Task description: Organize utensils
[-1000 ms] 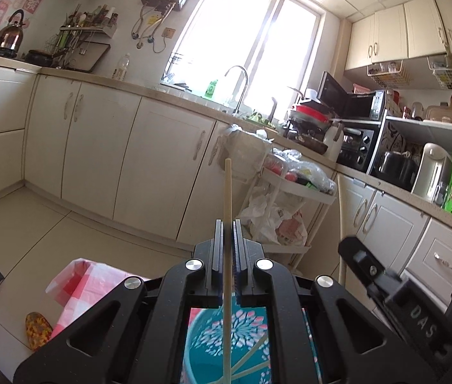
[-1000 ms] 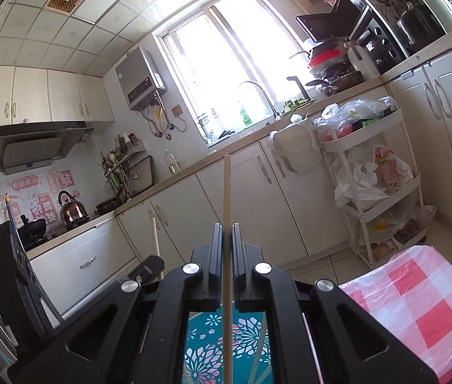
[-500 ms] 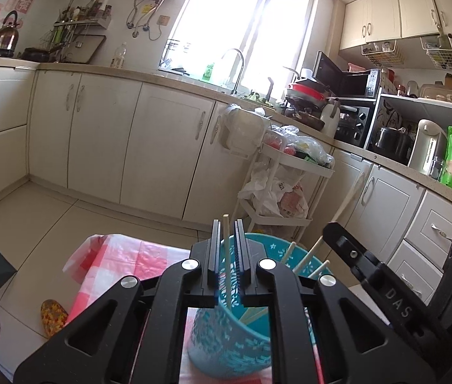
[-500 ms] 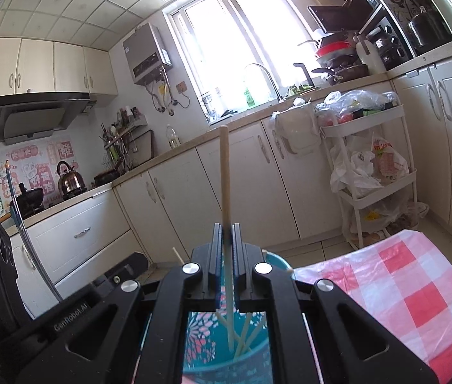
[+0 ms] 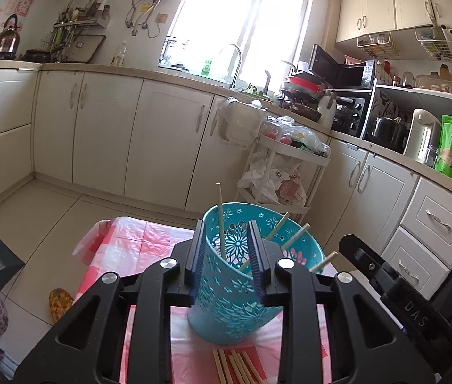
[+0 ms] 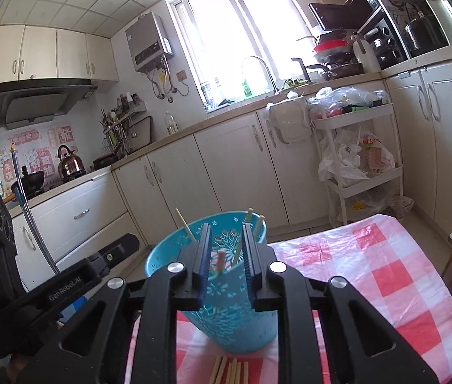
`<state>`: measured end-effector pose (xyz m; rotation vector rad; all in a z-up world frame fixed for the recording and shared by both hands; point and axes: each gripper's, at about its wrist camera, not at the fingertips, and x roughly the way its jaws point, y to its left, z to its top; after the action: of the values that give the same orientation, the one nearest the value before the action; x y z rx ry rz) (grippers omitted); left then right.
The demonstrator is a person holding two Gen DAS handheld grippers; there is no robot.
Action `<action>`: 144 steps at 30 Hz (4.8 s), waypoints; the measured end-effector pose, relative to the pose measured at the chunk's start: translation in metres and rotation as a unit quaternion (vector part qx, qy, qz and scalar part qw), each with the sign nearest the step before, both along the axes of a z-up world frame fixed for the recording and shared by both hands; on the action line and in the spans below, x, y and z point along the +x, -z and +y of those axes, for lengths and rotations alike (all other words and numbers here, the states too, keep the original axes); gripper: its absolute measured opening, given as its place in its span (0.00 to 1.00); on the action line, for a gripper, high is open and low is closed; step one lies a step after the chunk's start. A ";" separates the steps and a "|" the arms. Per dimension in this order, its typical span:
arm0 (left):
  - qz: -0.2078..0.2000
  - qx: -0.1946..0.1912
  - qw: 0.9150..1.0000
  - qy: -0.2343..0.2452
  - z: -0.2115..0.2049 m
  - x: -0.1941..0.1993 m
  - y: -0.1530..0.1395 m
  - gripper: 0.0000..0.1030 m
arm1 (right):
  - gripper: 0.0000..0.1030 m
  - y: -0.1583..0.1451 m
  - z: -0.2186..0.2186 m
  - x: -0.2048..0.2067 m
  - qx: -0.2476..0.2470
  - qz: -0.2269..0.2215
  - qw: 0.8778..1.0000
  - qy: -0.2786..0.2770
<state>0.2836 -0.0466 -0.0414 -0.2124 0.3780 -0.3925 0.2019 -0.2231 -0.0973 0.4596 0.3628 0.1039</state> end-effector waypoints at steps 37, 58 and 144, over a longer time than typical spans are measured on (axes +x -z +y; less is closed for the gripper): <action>0.239 0.166 0.955 0.055 -0.031 -0.008 0.125 0.31 | 0.14 0.112 0.051 -0.032 -0.123 0.302 0.936 -0.135; 0.252 0.188 0.945 0.085 -0.035 -0.003 0.124 0.26 | 0.11 0.110 0.040 -0.039 -0.115 0.314 0.934 -0.125; -0.078 -0.019 0.997 -0.010 -0.040 0.079 -0.058 0.05 | 0.05 0.103 -0.030 -0.051 0.042 0.213 0.975 -0.046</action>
<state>0.3629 -0.0868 0.0170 -0.2210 0.2146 -0.3940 0.1505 -0.2529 -0.2001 0.5490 0.8044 0.1110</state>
